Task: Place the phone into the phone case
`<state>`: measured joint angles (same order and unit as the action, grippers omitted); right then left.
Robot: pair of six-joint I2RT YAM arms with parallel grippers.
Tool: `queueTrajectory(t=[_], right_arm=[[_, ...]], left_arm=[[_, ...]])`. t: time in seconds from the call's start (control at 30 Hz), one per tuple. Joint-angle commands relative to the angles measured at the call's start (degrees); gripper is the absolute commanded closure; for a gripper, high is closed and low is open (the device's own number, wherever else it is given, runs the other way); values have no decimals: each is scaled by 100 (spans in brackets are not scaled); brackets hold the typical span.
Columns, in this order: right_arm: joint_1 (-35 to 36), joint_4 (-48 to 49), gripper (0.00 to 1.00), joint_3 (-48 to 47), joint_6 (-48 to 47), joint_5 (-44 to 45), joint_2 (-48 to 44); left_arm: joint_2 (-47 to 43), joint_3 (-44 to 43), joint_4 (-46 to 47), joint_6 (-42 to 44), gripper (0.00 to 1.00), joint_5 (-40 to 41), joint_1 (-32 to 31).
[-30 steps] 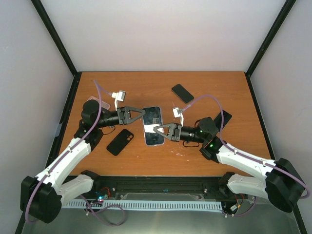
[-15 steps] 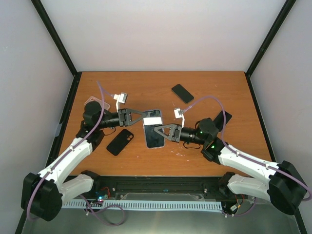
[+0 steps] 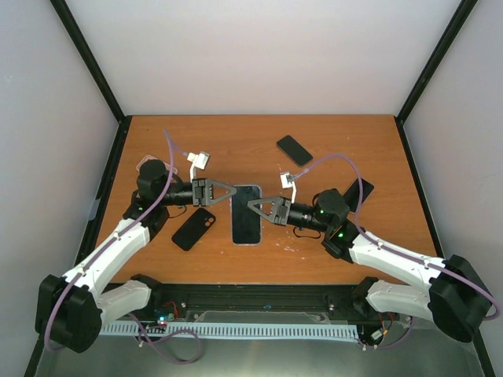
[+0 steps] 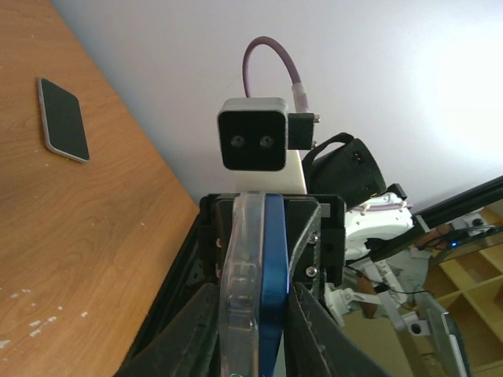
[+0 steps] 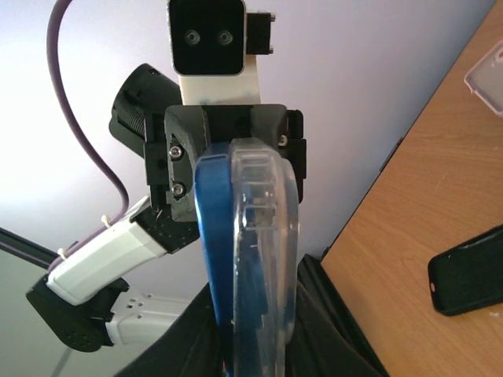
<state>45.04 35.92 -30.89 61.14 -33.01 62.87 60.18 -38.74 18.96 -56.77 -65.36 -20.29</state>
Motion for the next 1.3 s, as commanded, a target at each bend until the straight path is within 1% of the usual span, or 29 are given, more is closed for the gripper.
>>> queueTrajectory(t=[0.0,0.13,0.2,0.23,0.33,0.37,0.47,0.53,0.63,0.73,0.77,0.8,0.87,0.93,0.97,1.03,1.1,1.17,1.27], right_arm=[[23,338,82,-208,-248,-1,35],[22,328,87,-73,-501,138,-31],[18,334,87,-87,-507,88,23],[22,316,87,-117,-506,52,64],[18,302,87,-162,-503,-83,149],[22,301,87,-162,-499,-82,154],[23,284,86,-155,-515,-81,156],[23,299,83,-136,-508,-87,156],[23,394,77,-117,-399,-121,156],[23,601,75,-55,-185,-112,145],[23,566,71,-66,-154,-77,112],[23,375,66,-99,-149,2,71],[14,-77,59,-192,-170,258,-74],[14,-569,51,-273,-170,576,-266],[14,-790,48,-336,-208,646,-339],[14,-1145,46,-457,-319,698,-451],[14,-1290,45,-499,-366,761,-517],[14,-1381,45,-556,-446,809,-520],[14,-1640,47,-799,-612,693,-411]], left_arm=[[-53,-452,-334,290,74,-156,30],[-119,-403,-242,43,61,-146,26],[-136,-322,-30,-170,60,-211,26],[-143,-311,73,-228,63,-240,26],[-132,-350,62,-272,82,-294,28],[-122,-352,64,-279,86,-312,26],[-75,-380,69,-296,95,-376,26],[-49,-409,57,-284,99,-408,26],[-57,-463,-3,-169,99,-440,26],[-47,-574,-301,106,100,-454,27],[-29,-612,-384,203,100,-471,26],[-4,-649,-474,329,100,-489,26],[54,-733,-687,552,100,-524,26],[103,-751,-737,618,100,-610,26],[112,-749,-736,617,100,-643,26],[114,-748,-788,671,100,-689,26],[179,-799,-1142,879,100,-693,26],[288,-881,-1460,1134,100,-648,26],[430,-848,-1451,1163,100,-683,30]])
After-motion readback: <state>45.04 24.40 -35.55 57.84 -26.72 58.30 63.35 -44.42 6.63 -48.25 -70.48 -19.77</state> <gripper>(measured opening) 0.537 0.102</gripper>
